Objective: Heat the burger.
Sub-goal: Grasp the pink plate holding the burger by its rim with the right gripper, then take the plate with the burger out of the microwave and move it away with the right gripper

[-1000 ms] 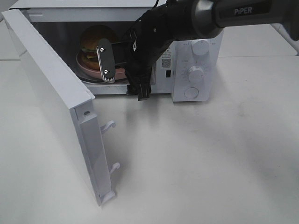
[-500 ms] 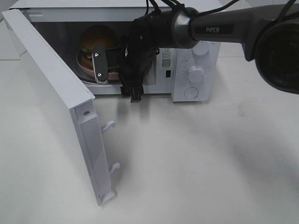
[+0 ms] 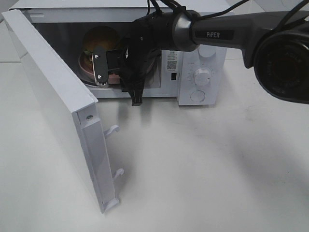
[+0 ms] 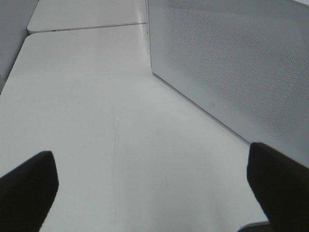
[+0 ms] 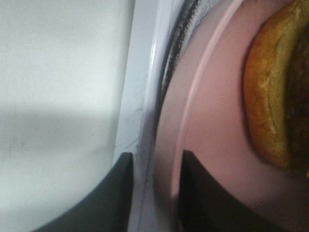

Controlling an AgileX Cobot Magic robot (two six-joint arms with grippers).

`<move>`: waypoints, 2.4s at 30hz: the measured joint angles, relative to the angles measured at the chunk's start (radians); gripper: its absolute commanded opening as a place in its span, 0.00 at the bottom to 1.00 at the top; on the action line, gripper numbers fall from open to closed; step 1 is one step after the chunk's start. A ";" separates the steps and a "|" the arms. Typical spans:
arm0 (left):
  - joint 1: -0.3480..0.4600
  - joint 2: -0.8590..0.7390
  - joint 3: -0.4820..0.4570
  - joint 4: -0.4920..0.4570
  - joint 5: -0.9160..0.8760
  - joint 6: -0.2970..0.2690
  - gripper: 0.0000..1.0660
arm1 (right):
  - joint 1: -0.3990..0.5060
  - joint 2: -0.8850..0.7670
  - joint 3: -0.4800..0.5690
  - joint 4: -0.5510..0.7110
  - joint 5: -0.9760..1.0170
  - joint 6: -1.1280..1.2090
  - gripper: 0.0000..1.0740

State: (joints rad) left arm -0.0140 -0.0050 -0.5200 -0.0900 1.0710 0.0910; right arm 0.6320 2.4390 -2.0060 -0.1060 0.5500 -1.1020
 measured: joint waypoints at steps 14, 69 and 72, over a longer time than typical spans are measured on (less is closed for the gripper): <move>0.000 0.000 0.000 0.000 0.000 0.000 0.95 | 0.003 -0.007 -0.005 0.021 -0.018 -0.062 0.00; 0.000 0.000 0.000 0.000 0.000 0.000 0.95 | -0.031 -0.577 0.740 0.343 -0.066 -0.699 0.00; 0.000 0.000 0.000 0.000 0.000 0.000 0.95 | -0.031 -0.623 0.794 0.342 -0.074 -0.699 0.00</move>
State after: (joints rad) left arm -0.0140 -0.0050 -0.5200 -0.0900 1.0710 0.0910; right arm 0.6010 1.8160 -1.2120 0.2360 0.4760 -1.8010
